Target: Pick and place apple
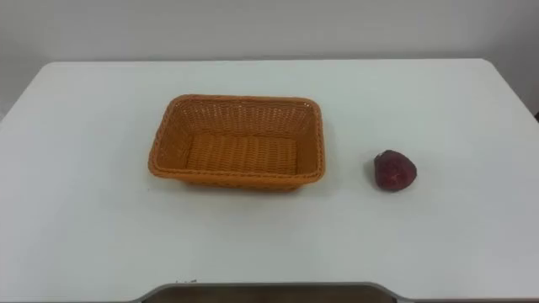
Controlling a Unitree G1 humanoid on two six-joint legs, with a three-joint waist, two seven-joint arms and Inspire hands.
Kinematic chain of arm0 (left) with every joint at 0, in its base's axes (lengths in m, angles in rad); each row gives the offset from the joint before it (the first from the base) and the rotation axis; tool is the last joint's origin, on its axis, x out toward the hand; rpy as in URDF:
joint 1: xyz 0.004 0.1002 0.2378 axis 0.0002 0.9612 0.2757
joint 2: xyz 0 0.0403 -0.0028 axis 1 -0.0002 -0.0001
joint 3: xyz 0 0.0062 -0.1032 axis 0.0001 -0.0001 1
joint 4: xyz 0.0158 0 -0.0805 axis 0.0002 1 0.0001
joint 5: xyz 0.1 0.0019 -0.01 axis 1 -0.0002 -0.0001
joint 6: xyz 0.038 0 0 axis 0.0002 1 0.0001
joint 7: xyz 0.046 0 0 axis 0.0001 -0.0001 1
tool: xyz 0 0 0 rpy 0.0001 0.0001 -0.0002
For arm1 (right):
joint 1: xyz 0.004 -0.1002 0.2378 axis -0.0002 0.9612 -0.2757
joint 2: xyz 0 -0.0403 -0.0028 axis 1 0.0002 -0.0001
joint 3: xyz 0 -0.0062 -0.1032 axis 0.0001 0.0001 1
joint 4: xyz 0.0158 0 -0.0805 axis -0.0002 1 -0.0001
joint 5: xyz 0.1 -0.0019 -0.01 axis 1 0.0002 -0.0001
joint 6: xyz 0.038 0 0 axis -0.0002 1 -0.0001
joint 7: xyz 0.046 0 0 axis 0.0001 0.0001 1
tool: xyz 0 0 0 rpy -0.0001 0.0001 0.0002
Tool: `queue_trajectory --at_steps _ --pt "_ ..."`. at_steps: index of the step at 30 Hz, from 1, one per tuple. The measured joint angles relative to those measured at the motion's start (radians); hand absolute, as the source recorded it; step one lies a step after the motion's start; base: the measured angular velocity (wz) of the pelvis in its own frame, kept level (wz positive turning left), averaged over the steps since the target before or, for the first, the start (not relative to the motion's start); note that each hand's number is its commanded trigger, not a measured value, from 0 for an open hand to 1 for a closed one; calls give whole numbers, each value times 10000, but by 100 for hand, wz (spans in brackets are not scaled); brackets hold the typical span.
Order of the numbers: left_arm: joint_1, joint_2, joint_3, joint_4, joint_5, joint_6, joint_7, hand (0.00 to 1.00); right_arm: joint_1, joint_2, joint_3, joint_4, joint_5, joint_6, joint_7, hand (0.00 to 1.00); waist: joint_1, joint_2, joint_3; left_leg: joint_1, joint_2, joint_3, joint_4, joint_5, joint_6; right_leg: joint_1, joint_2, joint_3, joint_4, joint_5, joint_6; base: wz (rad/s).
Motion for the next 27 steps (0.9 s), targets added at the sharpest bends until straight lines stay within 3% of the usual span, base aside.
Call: queue_trajectory --at_steps 9,12,15,20,23,27 --pt "-3 -13 0 10 -15 -22 44 0 -10 27 -1 67 155 -21 -125 0 5 0 2 -6 2 27 4 0 0 12 0 6 12 0 0 0" --pt "-47 -67 215 19 -16 -20 52 0 27 69 -221 133 1075 27 -293 0 57 3 1 -15 8 63 8 0 0 -18 6 43 19 -1 0 -3" --pt "-22 -86 390 15 -194 -15 167 0 180 198 -644 -9 3637 22 -673 0 54 -20 -12 -10 20 134 9 0 0 -40 18 107 20 -1 0 -6" --pt "168 -110 1400 25 -637 -148 432 0 178 323 -2758 -144 6494 1 -1263 0 -132 -20 -13 152 4 210 5 -1 0 93 2 158 4 0 2 -4" --pt "467 -93 2032 -15 -1253 -326 591 0 180 233 -4344 -815 8727 -122 -2190 0 -494 -64 -25 199 0 300 -18 -1 0 92 -2 182 32 -6 11 -4" --pt "741 -1 2149 -76 -1911 -467 889 0 202 208 -5094 -1635 10015 -498 -3212 0 -691 -116 -33 205 1 308 -34 0 0 83 2 218 26 -7 11 -3"
